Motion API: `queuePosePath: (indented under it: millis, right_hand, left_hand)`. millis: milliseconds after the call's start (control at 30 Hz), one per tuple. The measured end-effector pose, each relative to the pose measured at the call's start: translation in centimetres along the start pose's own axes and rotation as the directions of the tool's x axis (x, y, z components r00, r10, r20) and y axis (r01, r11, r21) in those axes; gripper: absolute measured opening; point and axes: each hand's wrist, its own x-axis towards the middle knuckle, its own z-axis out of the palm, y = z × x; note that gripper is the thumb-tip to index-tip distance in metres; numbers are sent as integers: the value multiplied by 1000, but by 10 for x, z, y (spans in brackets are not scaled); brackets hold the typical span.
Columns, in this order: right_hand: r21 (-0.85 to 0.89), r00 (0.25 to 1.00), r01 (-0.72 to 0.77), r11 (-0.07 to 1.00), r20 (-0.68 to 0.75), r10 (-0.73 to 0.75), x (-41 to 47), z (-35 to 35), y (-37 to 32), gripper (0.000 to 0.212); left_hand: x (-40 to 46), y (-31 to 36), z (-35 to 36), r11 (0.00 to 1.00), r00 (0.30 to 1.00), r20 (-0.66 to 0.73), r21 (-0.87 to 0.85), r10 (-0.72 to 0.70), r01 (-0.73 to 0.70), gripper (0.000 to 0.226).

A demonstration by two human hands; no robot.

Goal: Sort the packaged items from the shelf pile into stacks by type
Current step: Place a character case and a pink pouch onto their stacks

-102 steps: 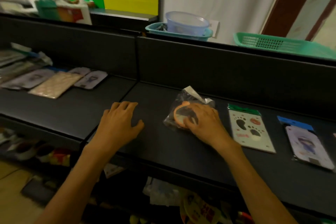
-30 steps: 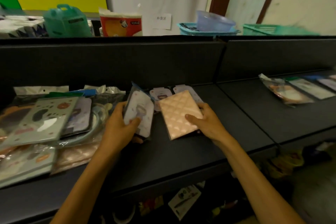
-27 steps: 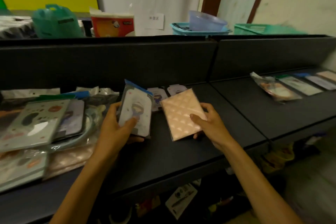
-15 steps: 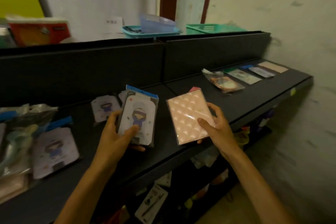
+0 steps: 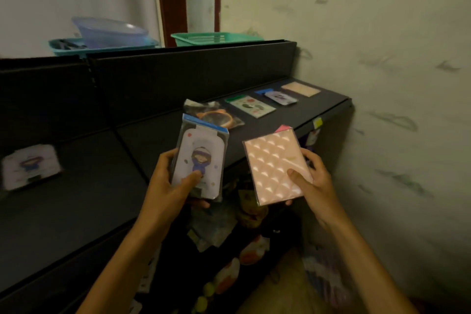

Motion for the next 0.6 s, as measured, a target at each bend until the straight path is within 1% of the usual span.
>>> queuePosePath:
  millis: [167,333,467,600]
  right_hand:
    - [25,998,6,1000,-57,-5,38,-66,11,46]
    - [43,997,5,999,-80,-1,93,-110,32,46]
    - [26,997,-8,1000,-82,11,152,-140,50,47]
    - [-30,997,-45,999,-70,42,228,-164,59,49]
  left_hand:
    - [38,-11,73,1000,999,40,-8,-8,8,47]
    - [92,-28,131,999,997,76,-36,-24,27,51]
    - [145,-47,175,999,997,63,-26,-31,33,49]
    - [207,-56,208,999,998,59,-30,-30,32,50]
